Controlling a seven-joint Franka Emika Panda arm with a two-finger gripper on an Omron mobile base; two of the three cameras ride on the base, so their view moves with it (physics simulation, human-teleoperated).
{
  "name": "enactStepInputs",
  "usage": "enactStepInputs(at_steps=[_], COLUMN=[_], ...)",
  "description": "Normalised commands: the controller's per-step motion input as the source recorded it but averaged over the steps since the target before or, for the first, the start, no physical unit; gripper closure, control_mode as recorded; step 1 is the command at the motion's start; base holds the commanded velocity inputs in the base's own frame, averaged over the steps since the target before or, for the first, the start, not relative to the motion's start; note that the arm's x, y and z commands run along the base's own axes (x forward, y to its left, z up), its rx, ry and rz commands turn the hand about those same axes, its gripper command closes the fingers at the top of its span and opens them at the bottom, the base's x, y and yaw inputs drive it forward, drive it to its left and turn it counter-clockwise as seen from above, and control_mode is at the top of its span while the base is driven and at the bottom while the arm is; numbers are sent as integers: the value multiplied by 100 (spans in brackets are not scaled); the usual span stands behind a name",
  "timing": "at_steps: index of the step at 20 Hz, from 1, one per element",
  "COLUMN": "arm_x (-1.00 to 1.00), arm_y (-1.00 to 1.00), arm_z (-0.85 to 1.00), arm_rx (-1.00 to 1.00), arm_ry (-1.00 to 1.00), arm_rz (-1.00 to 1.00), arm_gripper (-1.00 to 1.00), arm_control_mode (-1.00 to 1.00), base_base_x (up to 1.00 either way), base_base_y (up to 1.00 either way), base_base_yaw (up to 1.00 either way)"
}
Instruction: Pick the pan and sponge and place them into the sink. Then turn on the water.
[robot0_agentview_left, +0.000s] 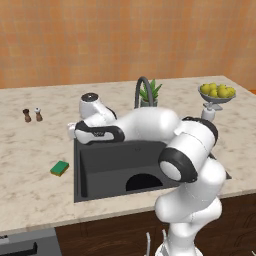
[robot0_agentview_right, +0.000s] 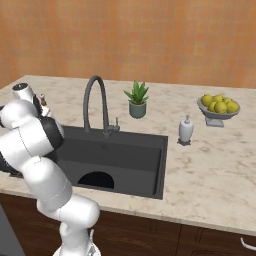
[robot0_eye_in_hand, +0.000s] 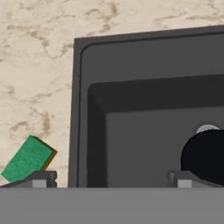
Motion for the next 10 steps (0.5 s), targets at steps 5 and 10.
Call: enactStepInputs(at_steps=[5, 10], arm_x=[1, 2], arm_y=[20, 17], arm_z=[-30, -18], arm_rx=[1, 3], arm_ry=[0, 1], arm_rz=[-2, 0], arm_gripper=[-100, -100], arm_control_mode=[-100, -100], base_base_x=[0, 0], base_base_y=[0, 0], base_base_yaw=[0, 0])
